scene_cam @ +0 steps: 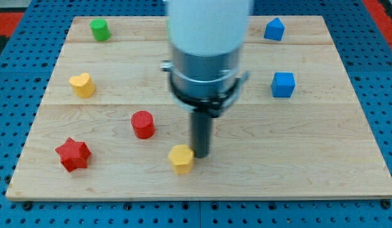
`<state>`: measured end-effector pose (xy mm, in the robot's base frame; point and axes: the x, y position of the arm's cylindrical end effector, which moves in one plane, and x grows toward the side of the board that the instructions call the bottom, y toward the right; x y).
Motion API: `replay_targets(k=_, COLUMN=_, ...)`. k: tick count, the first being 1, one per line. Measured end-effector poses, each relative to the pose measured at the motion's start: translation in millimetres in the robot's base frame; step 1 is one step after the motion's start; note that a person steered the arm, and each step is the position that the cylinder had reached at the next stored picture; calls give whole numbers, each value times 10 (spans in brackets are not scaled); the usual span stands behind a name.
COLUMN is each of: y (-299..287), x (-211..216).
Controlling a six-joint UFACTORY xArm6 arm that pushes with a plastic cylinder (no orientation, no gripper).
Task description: Push the red circle diagonal to the green circle
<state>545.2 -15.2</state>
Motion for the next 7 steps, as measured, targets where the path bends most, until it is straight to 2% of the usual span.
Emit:
replay_targets(k=1, y=30, x=-310)
replay_targets(k=2, y=88, x=-913)
replay_targets(k=3, y=-818, x=-1140)
replay_targets(k=4, y=-1270, x=-929)
replay_targets(k=5, y=-1032, x=-789)
replay_targets(k=6, y=-541, x=-718)
replay_targets(k=7, y=-177, x=-779)
